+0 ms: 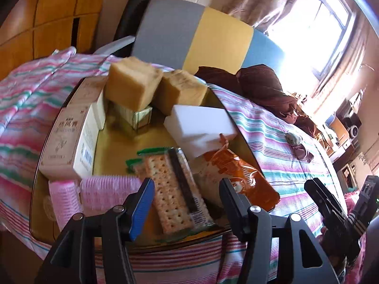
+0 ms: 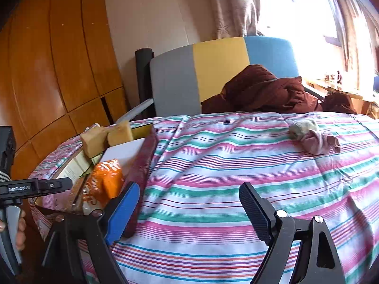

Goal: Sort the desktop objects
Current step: 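Move both open tools back to the socks on the bed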

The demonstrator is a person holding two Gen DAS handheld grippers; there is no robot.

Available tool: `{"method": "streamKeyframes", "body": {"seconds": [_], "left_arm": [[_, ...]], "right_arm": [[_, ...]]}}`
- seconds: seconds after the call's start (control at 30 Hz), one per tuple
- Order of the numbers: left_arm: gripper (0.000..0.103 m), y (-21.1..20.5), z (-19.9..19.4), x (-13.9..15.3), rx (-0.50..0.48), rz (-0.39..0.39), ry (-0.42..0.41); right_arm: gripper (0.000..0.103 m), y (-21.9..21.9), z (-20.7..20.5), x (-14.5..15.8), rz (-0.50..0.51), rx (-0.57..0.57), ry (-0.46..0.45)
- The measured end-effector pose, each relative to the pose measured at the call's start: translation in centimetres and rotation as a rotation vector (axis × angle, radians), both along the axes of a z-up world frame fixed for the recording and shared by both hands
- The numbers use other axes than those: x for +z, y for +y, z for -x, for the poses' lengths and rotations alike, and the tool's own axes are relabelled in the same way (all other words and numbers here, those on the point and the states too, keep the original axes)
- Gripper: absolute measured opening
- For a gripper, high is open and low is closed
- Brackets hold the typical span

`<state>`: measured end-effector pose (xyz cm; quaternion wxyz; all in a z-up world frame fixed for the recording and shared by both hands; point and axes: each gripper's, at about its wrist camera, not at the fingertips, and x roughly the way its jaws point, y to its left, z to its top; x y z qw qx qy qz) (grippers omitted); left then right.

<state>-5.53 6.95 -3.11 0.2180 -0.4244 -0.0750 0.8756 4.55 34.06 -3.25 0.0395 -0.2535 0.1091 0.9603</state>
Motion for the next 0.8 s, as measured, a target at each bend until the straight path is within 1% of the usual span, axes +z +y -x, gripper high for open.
{"method": "streamKeyframes", "body": {"seconds": [0.17,0.37,0.57,0.67,0.8], "left_arm": [[0.058,2.8,0.2,1.2,-0.079,0.005,0.029],[0.058,8.1,0.4,2.4,-0.197,0.012,0.047],[0.059,15.3,1.4,3.3,-0.304,0.041,0.039],[0.059,19.0,2.1,3.8,-0.356,0.057,0.035],[0.059,23.9,2.9,4.4,-0.425,0.078,0.028]], "right_arm": [[0.088,4.5,-1.4,-0.5,0.007,-0.128,-0.023],[0.089,9.2,-3.0,-1.3,0.011,-0.258,-0.056],[0.089,12.5,-3.1,-2.0,0.027,-0.331,-0.094],[0.089,13.7,-2.8,-2.0,0.034,-0.352,-0.092],[0.089,15.3,-2.5,-2.1,0.075,-0.373,-0.066]]}}
